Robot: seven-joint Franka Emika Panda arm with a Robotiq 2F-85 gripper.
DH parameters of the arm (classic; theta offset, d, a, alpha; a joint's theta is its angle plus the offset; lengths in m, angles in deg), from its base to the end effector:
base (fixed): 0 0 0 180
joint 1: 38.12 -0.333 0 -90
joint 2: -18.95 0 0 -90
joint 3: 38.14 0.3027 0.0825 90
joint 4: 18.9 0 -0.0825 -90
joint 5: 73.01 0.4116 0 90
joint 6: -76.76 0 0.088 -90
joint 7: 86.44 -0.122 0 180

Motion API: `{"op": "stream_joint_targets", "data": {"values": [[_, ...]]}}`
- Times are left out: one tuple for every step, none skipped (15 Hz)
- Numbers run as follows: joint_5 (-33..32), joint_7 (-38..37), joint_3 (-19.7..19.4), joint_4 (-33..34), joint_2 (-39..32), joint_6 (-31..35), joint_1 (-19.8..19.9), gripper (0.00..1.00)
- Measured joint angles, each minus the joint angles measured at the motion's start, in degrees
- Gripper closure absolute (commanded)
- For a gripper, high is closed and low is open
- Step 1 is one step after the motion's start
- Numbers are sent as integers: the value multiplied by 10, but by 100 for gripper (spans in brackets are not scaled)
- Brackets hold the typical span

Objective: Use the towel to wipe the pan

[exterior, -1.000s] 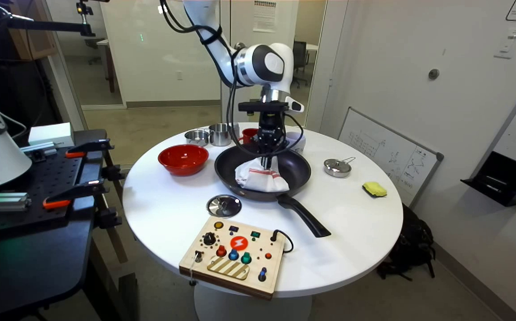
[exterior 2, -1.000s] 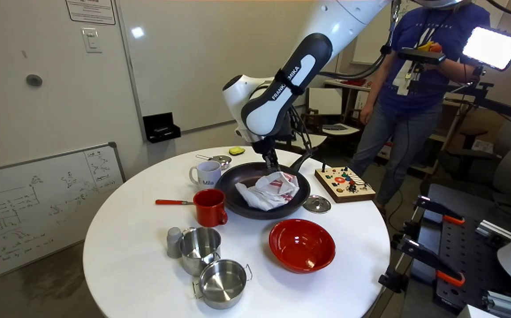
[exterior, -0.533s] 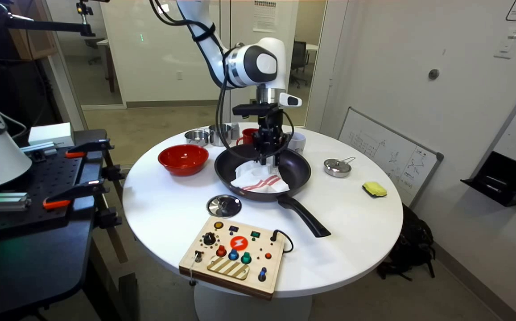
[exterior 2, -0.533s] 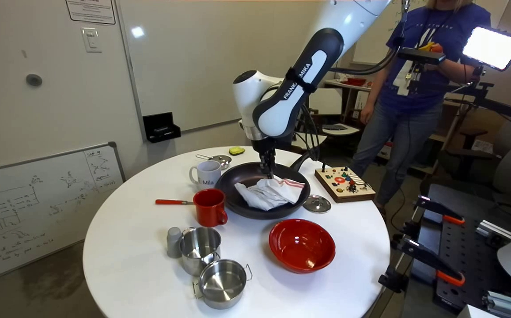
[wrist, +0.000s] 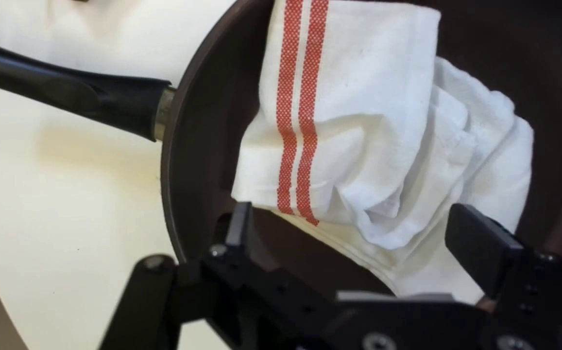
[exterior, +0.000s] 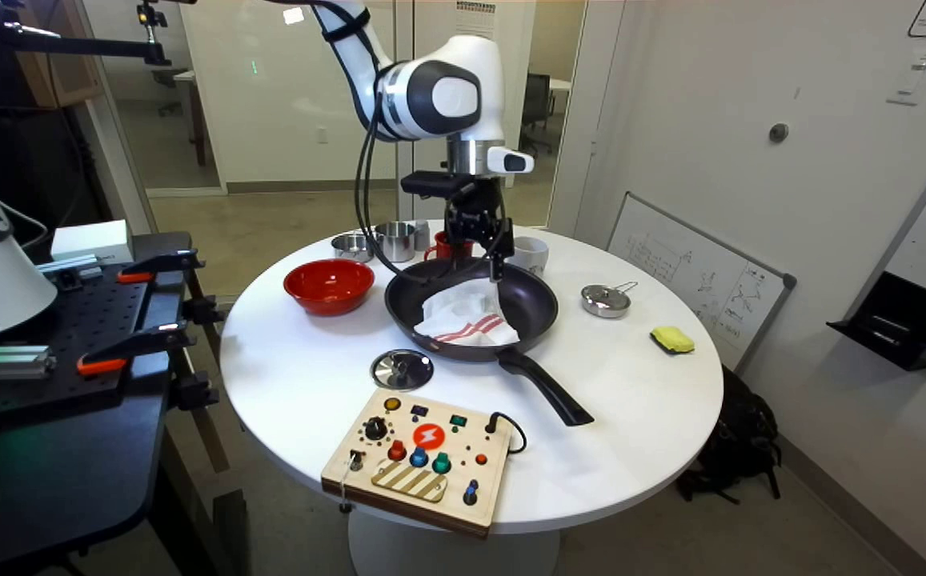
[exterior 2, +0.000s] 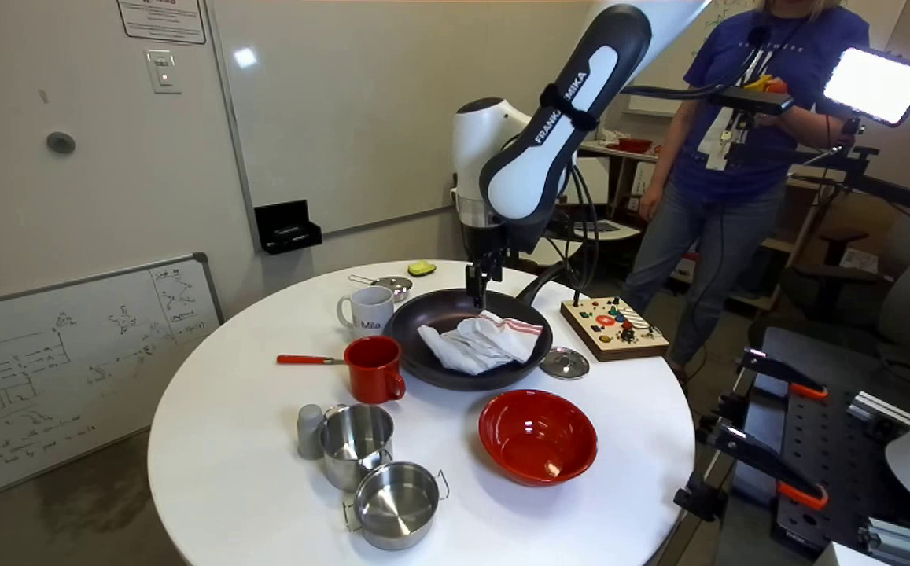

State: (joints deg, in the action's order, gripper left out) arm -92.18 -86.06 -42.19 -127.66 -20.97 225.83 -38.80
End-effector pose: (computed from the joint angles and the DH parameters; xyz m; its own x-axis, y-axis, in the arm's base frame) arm 0.6296 -0.0339 0.0826 0.9688 0.2460 -0.0309 0.2468 -0.9453 0.2135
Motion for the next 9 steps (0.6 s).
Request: {"op": "stream_joint_targets", "data": {"values": [[17, 12, 9, -14, 19, 4, 11, 0], [35, 27, 18, -28, 40, 8, 24, 0], [53, 47, 29, -42, 61, 9, 37, 0], [73, 72, 43, -55, 84, 9, 54, 0], [98, 100, 57, -68, 104, 9, 71, 0], [117, 124, 70, -78, 124, 8, 86, 0], [143, 150, 83, -87, 140, 6, 100, 0], [166, 173, 92, -94, 155, 4, 112, 0], [186, 194, 99, -99, 168, -1, 121, 0]]}}
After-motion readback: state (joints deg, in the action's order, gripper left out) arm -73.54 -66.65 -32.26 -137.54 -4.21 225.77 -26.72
